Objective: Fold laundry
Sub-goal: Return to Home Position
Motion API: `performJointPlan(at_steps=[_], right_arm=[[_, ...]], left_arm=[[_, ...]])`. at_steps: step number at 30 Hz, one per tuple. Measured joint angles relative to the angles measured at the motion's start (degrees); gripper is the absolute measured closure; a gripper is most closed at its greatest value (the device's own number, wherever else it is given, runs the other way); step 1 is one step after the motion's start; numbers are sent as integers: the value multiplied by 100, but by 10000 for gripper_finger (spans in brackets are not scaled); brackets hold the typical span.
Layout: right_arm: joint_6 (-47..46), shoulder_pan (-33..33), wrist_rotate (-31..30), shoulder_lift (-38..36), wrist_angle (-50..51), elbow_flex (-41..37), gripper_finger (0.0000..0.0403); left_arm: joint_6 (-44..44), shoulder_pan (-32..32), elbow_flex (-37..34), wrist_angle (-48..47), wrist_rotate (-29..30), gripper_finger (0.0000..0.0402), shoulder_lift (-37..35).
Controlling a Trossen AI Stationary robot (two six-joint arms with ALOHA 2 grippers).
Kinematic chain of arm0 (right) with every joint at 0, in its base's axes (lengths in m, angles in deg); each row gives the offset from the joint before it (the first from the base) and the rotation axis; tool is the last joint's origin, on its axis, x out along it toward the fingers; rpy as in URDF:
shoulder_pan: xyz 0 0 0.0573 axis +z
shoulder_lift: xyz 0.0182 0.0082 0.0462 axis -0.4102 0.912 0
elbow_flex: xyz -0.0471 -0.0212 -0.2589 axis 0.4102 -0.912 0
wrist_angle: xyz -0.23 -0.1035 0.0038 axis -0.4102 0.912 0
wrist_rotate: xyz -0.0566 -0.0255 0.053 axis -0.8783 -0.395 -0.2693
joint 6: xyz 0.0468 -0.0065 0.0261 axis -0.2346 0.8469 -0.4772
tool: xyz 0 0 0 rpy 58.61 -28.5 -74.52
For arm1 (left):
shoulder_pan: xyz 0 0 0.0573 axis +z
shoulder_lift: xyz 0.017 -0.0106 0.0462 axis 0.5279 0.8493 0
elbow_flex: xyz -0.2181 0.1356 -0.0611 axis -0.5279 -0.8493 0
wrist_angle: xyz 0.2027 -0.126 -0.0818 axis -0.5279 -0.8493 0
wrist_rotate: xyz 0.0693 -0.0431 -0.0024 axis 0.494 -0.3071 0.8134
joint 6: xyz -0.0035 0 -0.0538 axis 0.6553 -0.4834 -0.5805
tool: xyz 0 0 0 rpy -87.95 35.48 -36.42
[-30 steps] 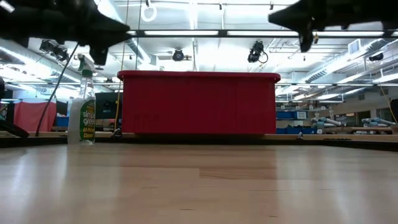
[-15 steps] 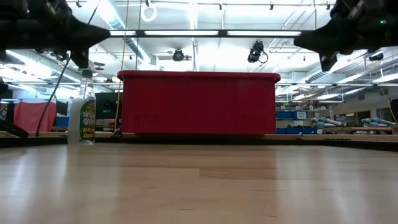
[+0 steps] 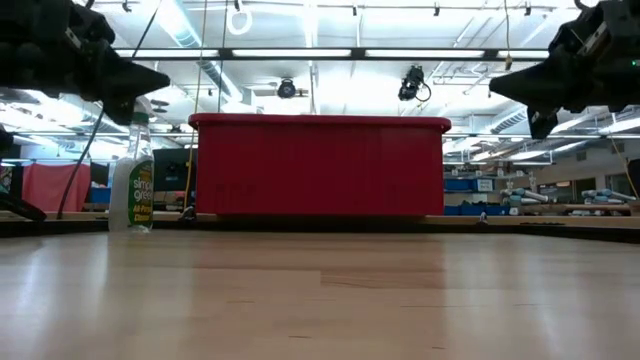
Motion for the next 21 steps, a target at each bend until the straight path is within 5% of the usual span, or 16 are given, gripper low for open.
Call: performJointPlan(at_steps=[14, 17, 21], right_arm=[[365, -144, 44, -1435, 1270, -78, 403], [402, -214, 148, -1398, 1289, -76, 400], [253, -291, 209, -1377, 1300, -76, 395]], left_arm=[[111, -16, -100, 328, -375, 389, -14], [-121, -15, -635, 1095, -368, 389, -7], [-285, -20, -638, 925, -401, 389, 1]])
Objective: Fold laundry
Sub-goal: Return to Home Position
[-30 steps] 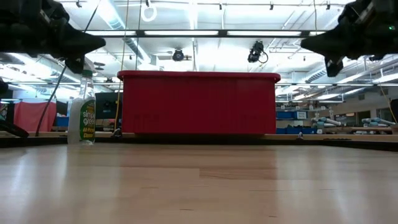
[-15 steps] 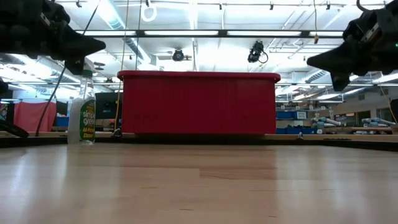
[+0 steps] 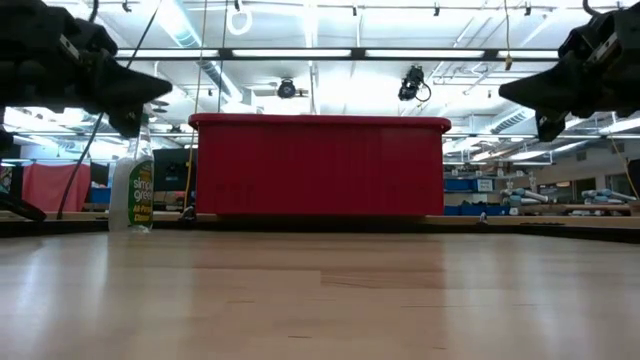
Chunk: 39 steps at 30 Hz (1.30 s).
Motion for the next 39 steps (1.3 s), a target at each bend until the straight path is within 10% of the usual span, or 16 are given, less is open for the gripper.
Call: performJointPlan(at_steps=[39], right_arm=[[-1, -61, 67, 8, -23, 0, 390]], left_arm=[[-489, -20, 0, 186, -43, 388, 16]])
